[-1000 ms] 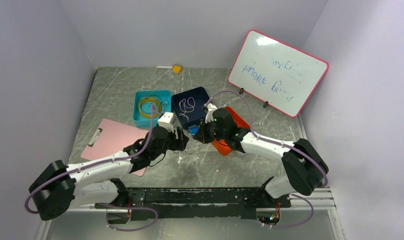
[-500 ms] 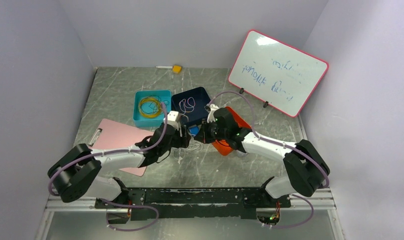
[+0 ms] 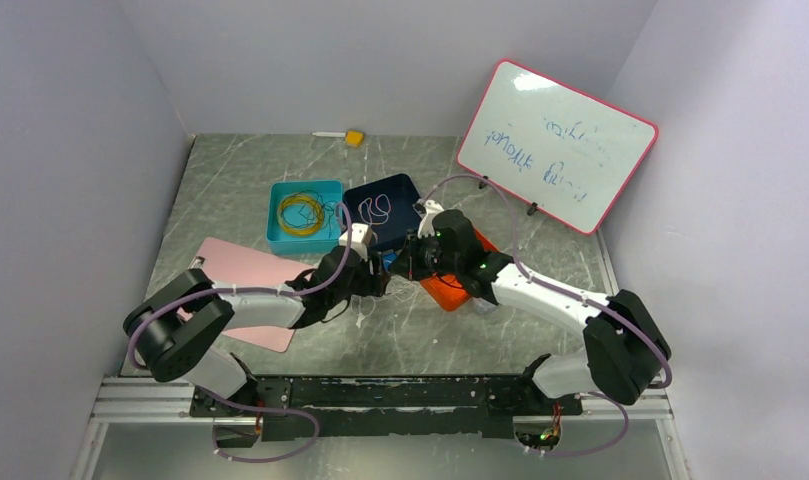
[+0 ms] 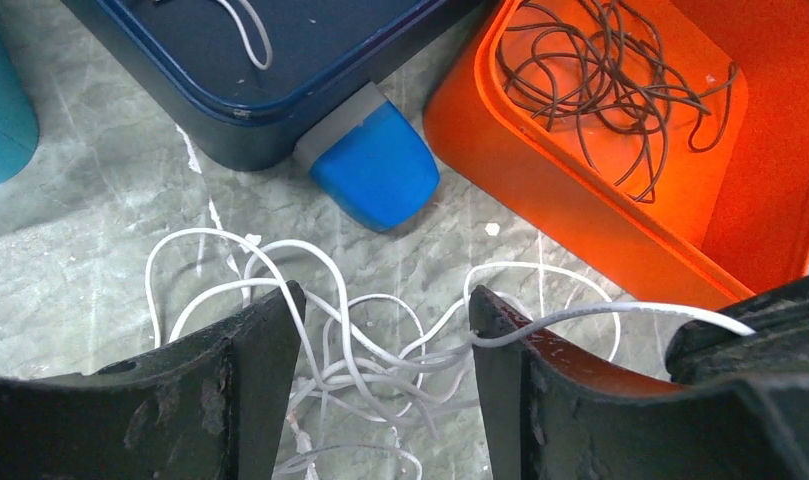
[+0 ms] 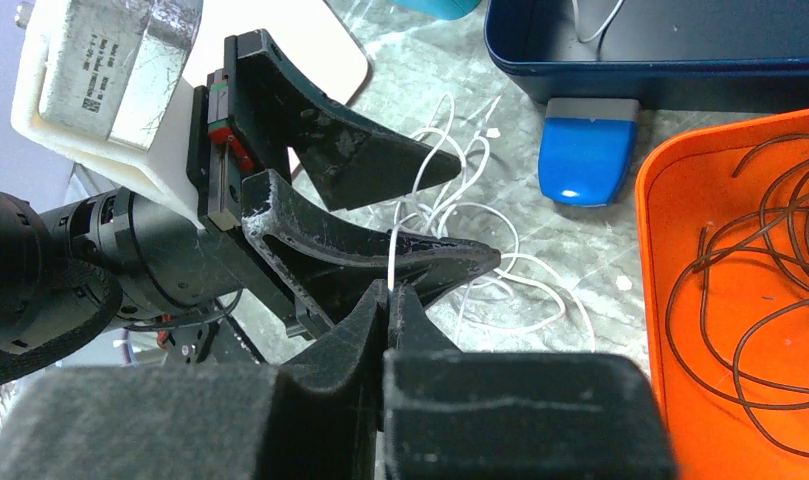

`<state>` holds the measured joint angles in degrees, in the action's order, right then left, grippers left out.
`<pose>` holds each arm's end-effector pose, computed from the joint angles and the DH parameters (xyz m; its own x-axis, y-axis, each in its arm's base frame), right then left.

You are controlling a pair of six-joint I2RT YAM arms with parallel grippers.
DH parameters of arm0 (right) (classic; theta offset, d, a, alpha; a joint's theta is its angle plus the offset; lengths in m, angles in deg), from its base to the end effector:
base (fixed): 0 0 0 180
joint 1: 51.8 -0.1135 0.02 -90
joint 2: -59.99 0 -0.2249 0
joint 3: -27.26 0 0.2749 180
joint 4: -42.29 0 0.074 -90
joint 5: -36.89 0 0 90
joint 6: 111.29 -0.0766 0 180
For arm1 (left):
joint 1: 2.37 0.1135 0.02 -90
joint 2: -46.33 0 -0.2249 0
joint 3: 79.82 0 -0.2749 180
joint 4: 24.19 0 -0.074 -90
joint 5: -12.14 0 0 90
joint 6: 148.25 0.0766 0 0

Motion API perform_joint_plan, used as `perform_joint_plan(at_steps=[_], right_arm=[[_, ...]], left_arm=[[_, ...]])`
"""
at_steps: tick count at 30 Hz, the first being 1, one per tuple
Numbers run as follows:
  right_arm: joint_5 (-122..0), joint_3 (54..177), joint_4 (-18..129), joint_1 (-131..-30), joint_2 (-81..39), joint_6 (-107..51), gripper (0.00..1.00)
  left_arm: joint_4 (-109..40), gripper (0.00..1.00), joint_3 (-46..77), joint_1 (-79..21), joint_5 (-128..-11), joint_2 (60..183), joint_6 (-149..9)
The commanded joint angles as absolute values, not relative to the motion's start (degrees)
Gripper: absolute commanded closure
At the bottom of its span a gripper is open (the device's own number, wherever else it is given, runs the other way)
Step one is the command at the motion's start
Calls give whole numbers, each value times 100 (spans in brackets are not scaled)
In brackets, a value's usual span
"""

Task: Untangle the cables

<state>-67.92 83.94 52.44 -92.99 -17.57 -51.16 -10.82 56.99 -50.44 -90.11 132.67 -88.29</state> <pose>0.2545 0.2487 0.1588 -0.7356 -0.0039 -0.6774 -0.5018 0.6749 0.5410 0.2362 -0.2387 0.0760 -0.5897 -0.0756 -0.8041 0.3567 0.8689 -0.3433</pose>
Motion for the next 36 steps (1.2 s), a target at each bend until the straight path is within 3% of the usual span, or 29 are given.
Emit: perform_joint_plan(at_steps=[1, 16, 36], right_arm=[[-6776, 8573, 5278, -9266, -1607, -5233, 100], [-6032, 9684, 6180, -9249, -514, -5082, 100], [-4926, 12859, 7203, -9244, -503, -3581, 100]], left_arm=[[-737, 34, 5636, -5003, -8825, 13338, -8904], [-936, 36, 5655, -5011, -9025, 14033, -9329], [-1278, 39, 5672, -5011, -9093, 14162, -9293]])
